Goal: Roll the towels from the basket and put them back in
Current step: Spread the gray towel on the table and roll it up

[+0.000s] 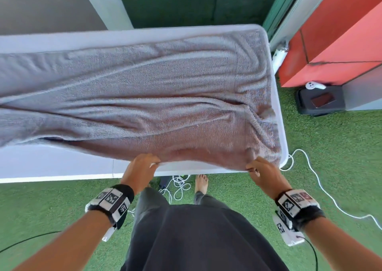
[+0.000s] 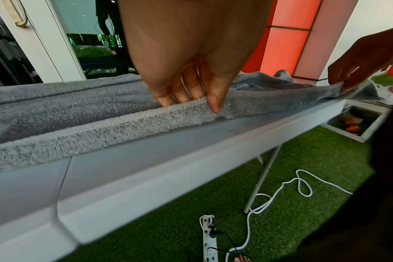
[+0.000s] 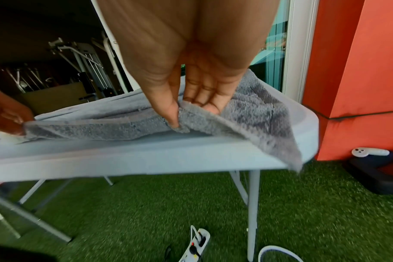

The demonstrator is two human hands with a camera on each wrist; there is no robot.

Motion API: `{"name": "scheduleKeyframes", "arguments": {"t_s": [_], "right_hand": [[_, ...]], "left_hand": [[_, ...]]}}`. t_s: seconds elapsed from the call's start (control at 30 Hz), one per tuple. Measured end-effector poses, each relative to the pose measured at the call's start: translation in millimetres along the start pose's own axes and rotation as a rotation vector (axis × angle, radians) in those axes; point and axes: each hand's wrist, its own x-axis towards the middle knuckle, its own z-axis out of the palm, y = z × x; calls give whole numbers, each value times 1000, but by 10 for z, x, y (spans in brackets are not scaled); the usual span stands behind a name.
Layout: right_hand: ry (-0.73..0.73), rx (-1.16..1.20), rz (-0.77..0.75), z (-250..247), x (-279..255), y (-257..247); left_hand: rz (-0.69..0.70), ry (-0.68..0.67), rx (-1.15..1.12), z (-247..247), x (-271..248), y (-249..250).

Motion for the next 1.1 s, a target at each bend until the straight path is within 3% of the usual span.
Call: {"name": "scheduleKeyframes", "arguments": {"t_s": [0.17,0.3,0.37,0.5,0.63,0.87,1.1], "right_hand": [[-111,-21,69,377,-452,91],[-353,-53,179,613,-513,77],[-433,-40,153,705,-450,-133],[-426,-16,50,832,-151,-866],[-357,9,-52,1047,257,-1823],[-263,56,-173,1774,807,-3775],[-92,-42,-195,2559,1277,-5079]], "left_hand": [[-23,-46,-68,159,-377,-64],[-34,-162,-147,256,-514,-47],[-53,-196,-177,280,-575,-85],[-71,-181,-237,181,-776,-394],[-93,-126,-186,-176,-949,-1091],[-181,31,-70,-1148,-1150,-2896],[-173,181,151,-2009,-1067,-4399]]}}
